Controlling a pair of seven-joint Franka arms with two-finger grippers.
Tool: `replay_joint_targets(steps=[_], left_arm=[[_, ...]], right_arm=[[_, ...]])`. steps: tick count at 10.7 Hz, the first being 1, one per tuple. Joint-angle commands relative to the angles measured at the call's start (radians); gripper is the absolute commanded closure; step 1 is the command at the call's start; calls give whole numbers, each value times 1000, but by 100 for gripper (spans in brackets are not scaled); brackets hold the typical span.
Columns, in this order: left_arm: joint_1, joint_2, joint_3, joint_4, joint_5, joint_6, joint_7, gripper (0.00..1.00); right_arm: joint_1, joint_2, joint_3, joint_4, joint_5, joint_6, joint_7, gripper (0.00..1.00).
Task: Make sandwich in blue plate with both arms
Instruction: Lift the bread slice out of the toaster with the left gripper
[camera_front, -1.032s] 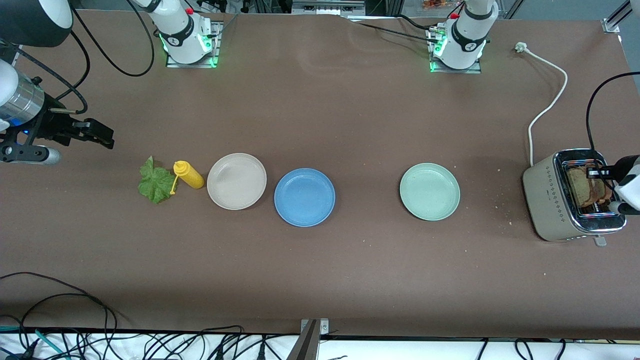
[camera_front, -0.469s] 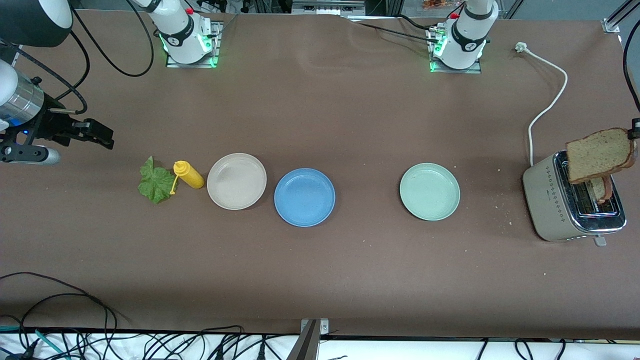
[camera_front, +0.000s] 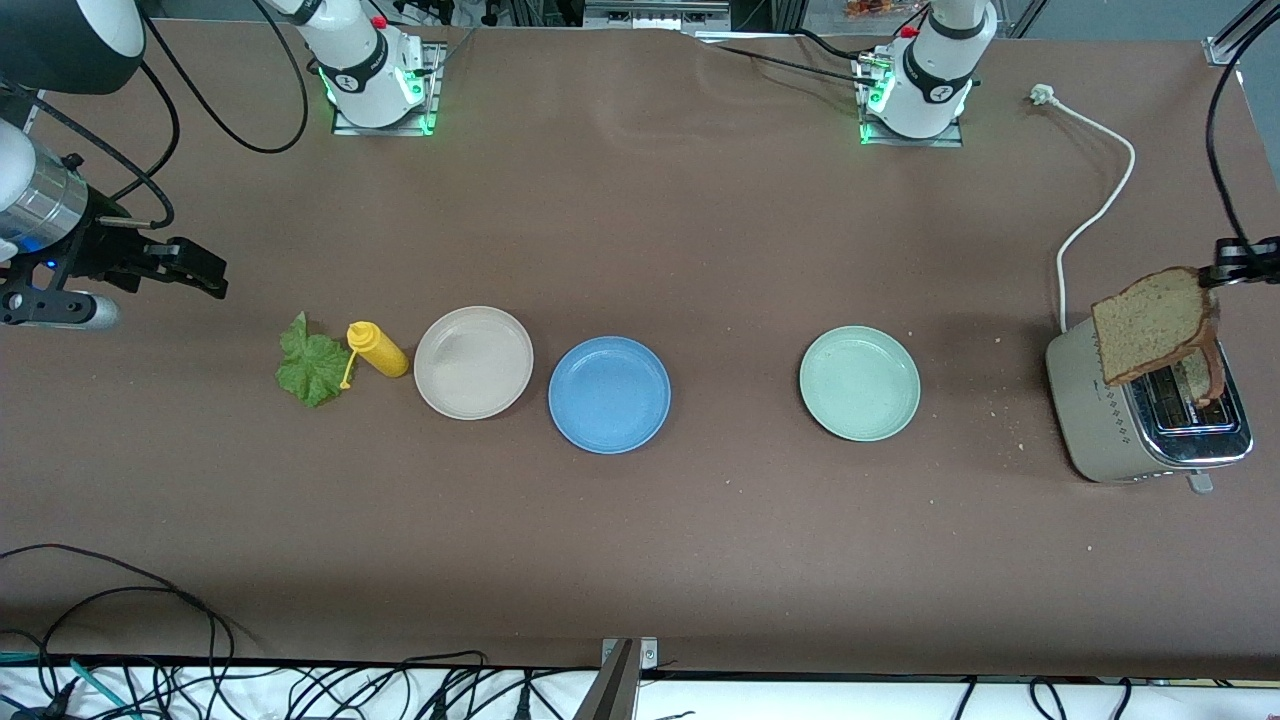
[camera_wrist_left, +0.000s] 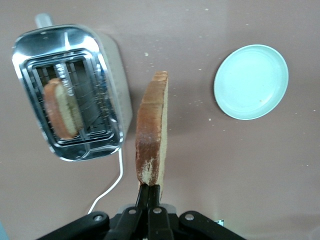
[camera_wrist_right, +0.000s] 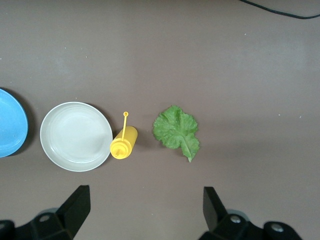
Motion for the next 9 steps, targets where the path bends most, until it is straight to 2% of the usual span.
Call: replay_joint_targets(steps=[1, 3, 7, 9], left_arm=[[-64, 53, -6, 34, -85, -14, -70, 100], [-82, 84, -5, 34, -162, -7, -88, 100], [-189, 142, -3, 33, -246, 26, -202, 100], [-206, 170, -3, 19, -320, 90, -220, 100]], right_arm=[[-3, 3, 3, 17, 14, -7, 8, 0], [-3, 3, 1, 17, 16, -5, 8, 0], [-3, 3, 1, 17, 14, -5, 8, 0], [-3, 3, 1, 17, 14, -5, 8, 0]])
